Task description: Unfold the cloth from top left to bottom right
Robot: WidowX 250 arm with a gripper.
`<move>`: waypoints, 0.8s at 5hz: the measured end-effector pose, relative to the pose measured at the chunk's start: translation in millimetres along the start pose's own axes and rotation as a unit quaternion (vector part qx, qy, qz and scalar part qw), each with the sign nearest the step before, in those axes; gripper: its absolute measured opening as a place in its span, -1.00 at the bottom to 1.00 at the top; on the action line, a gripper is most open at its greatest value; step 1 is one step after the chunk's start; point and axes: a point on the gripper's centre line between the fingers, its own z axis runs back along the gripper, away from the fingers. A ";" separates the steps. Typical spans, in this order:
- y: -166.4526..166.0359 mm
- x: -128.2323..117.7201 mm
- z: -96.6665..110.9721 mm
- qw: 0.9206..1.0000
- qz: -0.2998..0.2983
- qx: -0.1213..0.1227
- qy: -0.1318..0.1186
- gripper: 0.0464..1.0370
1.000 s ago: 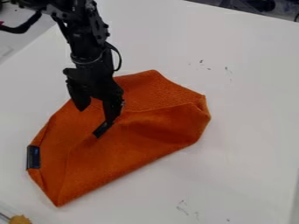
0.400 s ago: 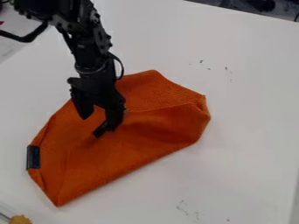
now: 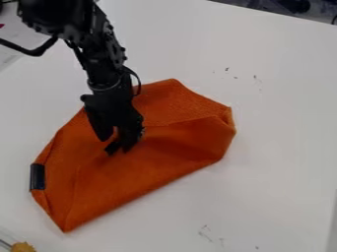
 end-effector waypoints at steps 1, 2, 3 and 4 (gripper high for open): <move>0.7 0.9 0.5 1.000 -0.007 -0.001 -0.002 -0.26; 2.0 2.1 1.5 1.000 -0.008 0.003 0.000 -0.72; 0.1 0.4 8.0 1.000 -0.005 0.013 0.012 -0.94; -14.9 7.2 29.6 0.999 0.006 0.031 -0.004 -0.96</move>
